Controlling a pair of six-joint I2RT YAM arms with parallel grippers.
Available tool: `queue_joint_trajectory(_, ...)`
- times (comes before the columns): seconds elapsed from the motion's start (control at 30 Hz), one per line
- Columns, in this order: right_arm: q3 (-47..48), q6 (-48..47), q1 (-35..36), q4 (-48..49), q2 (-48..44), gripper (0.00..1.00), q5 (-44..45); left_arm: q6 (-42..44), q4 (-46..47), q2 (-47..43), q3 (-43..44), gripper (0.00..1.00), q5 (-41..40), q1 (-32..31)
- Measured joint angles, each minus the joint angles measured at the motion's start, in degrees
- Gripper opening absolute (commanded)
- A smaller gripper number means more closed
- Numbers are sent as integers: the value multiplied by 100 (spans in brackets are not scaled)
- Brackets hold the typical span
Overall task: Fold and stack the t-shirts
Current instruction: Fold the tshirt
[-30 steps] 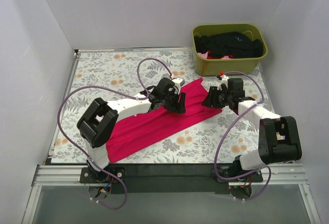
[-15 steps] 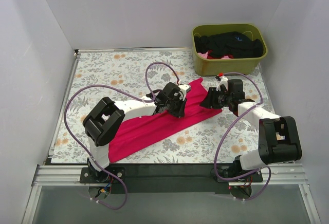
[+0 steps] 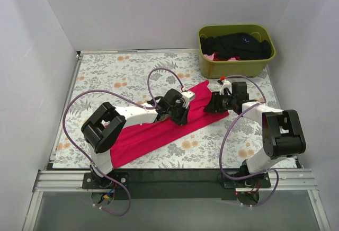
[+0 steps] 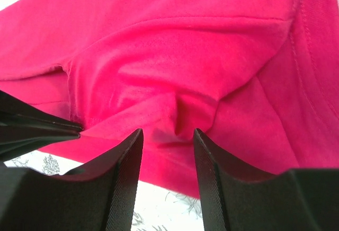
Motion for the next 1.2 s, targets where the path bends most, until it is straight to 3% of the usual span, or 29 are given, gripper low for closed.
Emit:
queue_joint_trajectory(0.43, 470, -391, 0, -50, 249, 41, -352, 63, 92, 0, 2, 10, 76, -76)
queue_joint_trajectory(0.83, 811, -535, 2, -125, 1141, 34, -866, 105, 92, 0, 2, 9, 76, -101)
queue_joint_trajectory(0.9, 828, -595, 4, -129, 1172, 25, -953, 109, 92, 0, 2, 9, 74, -101)
queue_joint_trajectory(1.03, 835, -645, 4, -162, 1180, 18, -1071, 127, 92, 0, 2, 6, 66, -101)
queue_joint_trajectory(1.2, 752, -673, 4, -271, 975, 1, -1056, 149, 90, 0, 2, 0, 33, -101)
